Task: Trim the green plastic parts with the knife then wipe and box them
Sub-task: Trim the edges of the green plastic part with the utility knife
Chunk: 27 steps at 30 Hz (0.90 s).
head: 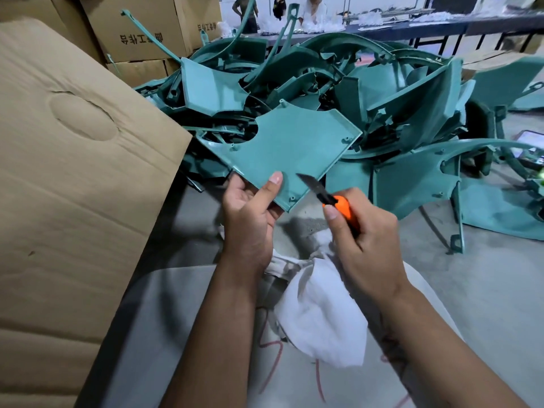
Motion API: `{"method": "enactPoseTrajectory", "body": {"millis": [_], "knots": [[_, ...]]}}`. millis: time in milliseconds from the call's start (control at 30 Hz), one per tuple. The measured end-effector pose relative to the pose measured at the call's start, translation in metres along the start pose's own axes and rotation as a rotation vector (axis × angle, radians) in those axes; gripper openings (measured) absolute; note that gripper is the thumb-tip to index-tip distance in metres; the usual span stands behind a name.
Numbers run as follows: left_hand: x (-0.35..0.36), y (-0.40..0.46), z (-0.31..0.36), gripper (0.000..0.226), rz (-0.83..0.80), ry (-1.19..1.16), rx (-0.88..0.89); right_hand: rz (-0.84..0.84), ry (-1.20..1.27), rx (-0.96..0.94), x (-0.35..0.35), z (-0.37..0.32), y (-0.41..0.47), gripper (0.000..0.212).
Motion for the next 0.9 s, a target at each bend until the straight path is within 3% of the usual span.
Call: {"method": "enactPoseTrajectory", "body": {"millis": [200, 400, 600, 900], "knots": [[-0.004, 0.001, 0.001, 0.031, 0.082, -0.049, -0.027, -0.152, -0.005, -0.11, 0.008, -0.003, -0.002, 0.022], [-0.01, 0.002, -0.002, 0.027, 0.116, -0.035, -0.052, -0.173, -0.043, -0.097, 0.011, -0.004, -0.003, 0.021], [-0.012, 0.004, -0.004, 0.027, 0.094, -0.011, -0.066, -0.104, -0.067, -0.046, 0.006, -0.003, -0.002, 0.028], [-0.015, 0.005, -0.004, 0.021, 0.102, 0.029, -0.044, 0.135, -0.342, 0.188, -0.026, 0.029, 0.005, 0.036]]}}
Point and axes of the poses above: each hand's wrist, its own y-axis towards the middle knuckle, its own x-axis out of the palm, z = x × y, the point moved 6 cm from there along y, towards the middle knuckle, and after that the axes turned 3 degrees about -y, right-handed, at the moved point
